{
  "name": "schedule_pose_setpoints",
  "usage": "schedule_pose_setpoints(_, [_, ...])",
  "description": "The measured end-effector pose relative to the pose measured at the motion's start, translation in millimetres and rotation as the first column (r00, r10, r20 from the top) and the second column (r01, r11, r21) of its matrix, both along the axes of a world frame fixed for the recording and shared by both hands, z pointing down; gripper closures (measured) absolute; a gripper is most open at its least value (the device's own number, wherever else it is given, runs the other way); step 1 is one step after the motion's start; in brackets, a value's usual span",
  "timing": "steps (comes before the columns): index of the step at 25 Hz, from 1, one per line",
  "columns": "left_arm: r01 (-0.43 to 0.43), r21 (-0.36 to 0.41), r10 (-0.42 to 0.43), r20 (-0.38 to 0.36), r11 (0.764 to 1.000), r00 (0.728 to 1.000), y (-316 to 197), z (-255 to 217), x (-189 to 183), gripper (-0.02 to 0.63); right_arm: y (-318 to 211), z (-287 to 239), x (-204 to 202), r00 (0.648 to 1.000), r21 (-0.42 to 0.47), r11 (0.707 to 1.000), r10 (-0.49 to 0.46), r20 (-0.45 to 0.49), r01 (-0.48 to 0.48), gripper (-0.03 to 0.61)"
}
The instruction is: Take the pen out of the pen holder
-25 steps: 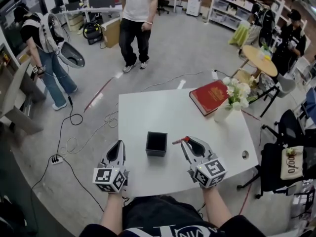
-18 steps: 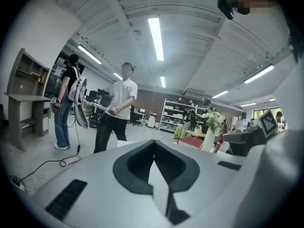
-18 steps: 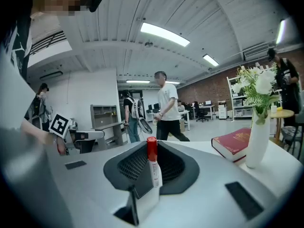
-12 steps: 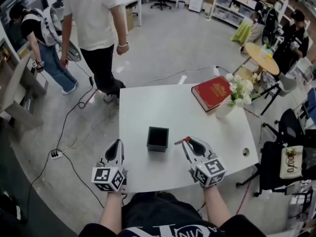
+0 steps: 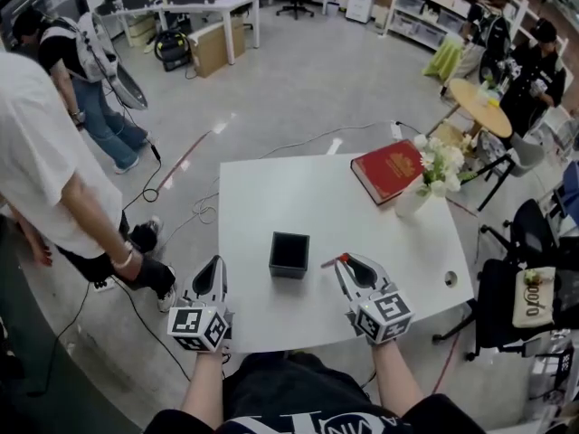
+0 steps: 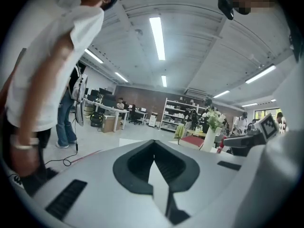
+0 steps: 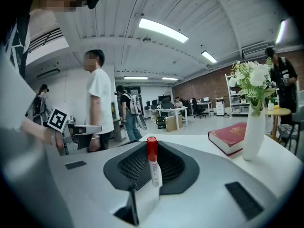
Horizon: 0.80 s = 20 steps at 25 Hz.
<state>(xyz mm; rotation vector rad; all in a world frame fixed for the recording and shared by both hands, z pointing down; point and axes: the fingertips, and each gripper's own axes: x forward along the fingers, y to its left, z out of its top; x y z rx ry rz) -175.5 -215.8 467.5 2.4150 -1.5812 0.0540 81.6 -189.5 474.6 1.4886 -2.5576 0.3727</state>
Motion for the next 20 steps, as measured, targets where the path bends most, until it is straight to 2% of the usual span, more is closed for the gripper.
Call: schedule_pose_setpoints(20, [-0.013, -0.001, 0.013, -0.001, 1.0, 1.0, -3.4, 2.8, 8.1, 0.614, 0.4, 4.6, 6.4, 1.0, -0.007, 1.0, 0.009, -0.002, -0.009, 0.506])
